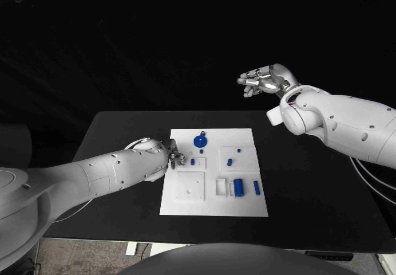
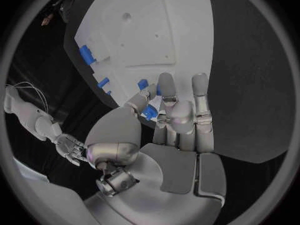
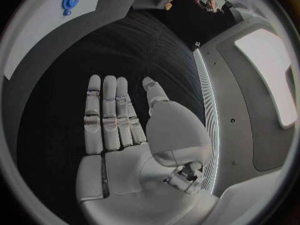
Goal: Assemble the parts on the task board
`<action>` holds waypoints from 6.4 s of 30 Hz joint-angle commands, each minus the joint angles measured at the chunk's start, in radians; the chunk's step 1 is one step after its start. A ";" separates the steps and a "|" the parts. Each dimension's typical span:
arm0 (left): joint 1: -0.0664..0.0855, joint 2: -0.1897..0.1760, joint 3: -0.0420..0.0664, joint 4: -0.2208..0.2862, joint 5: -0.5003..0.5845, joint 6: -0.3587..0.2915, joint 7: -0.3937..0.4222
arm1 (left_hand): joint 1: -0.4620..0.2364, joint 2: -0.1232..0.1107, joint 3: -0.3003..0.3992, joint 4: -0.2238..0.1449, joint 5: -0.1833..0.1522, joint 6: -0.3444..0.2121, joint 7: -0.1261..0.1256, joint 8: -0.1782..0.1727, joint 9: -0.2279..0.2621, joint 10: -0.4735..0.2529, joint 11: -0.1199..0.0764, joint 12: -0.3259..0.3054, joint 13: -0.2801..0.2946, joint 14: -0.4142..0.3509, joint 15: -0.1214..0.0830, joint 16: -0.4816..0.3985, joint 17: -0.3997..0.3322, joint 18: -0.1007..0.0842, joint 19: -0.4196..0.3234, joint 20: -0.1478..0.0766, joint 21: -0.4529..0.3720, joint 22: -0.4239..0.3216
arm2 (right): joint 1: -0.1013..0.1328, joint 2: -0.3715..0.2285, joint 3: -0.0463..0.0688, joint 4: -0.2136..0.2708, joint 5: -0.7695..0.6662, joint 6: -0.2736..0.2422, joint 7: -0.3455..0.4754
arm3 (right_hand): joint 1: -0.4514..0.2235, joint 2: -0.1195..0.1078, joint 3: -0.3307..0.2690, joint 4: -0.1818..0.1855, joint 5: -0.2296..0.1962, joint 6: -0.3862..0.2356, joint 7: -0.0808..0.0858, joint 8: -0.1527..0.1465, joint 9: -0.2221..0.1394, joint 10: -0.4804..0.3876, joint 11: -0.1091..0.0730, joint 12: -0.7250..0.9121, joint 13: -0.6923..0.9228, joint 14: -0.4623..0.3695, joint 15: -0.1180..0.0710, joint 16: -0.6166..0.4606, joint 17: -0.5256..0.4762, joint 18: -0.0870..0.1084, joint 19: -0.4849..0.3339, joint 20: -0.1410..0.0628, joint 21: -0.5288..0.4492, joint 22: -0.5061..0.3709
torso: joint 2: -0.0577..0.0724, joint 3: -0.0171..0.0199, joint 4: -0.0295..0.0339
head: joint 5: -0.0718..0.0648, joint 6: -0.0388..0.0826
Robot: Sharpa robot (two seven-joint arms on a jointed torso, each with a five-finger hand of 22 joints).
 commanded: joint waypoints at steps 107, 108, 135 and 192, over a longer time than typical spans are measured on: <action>-0.009 0.040 0.001 -0.050 0.022 0.104 -0.002 | -0.013 0.057 -0.002 0.022 -0.087 0.098 -0.077 0.006 0.006 0.041 -0.003 0.001 0.003 -0.003 -0.005 -0.001 -0.015 -0.007 0.002 -0.008 -0.013 0.014 | 0.000 -0.001 0.001 0.010 -0.014 0.034 -0.002 | -0.008 0.000 0.015 -0.002 0.025 0.007 0.000 -0.003 0.000 0.003 -0.006 -0.003 -0.003 -0.005 -0.006 0.003 0.000 -0.013 0.002 0.002 0.002 -0.002 | 0.000 -0.0002 0.0008 | -0.013 -0.013; -0.009 0.039 0.001 -0.050 0.022 0.105 -0.002 | -0.013 0.057 -0.003 0.022 -0.087 0.098 -0.077 0.006 0.006 0.041 -0.003 0.001 0.003 -0.003 -0.005 -0.001 -0.016 -0.007 0.002 -0.009 -0.014 0.014 | 0.000 -0.001 0.001 0.010 -0.014 0.034 -0.002 | -0.008 0.000 0.015 -0.002 0.025 0.007 0.000 -0.003 0.000 0.003 -0.006 -0.003 -0.003 -0.005 -0.006 0.003 0.000 -0.013 0.002 0.002 0.002 -0.002 | -0.001 0.0000 0.0011 | -0.014 -0.014; -0.006 0.037 0.002 -0.049 0.032 0.056 0.012 | 0.010 -0.031 -0.095 0.110 -0.190 0.043 -0.072 0.006 0.018 0.035 -0.001 -0.051 0.052 -0.010 -0.015 -0.050 -0.088 -0.043 0.013 -0.040 -0.051 0.011 | 0.000 -0.002 0.001 0.011 -0.019 0.040 -0.006 | -0.010 -0.004 0.021 -0.002 0.032 0.005 0.001 -0.003 0.000 0.002 -0.006 -0.004 -0.004 -0.006 -0.006 0.002 -0.001 -0.013 0.001 0.002 0.002 -0.002 | -0.001 0.0002 0.0010 | -0.015 -0.009; 0.066 -0.094 0.038 0.088 0.102 0.079 0.018 | 0.207 -0.052 -0.483 0.265 -0.037 -0.142 -0.002 0.006 -0.170 -0.086 0.044 -0.220 -0.062 -0.079 0.017 -0.300 -0.265 -0.063 -0.022 -0.024 -0.202 -0.071 | 0.000 -0.015 0.000 0.009 -0.019 0.038 -0.008 | -0.007 -0.006 0.020 0.000 0.033 0.002 0.002 -0.003 0.000 0.000 -0.004 -0.008 -0.007 -0.009 -0.005 -0.001 -0.003 -0.013 -0.002 0.004 0.001 -0.003 | -0.001 0.0000 0.0034 | -0.012 0.003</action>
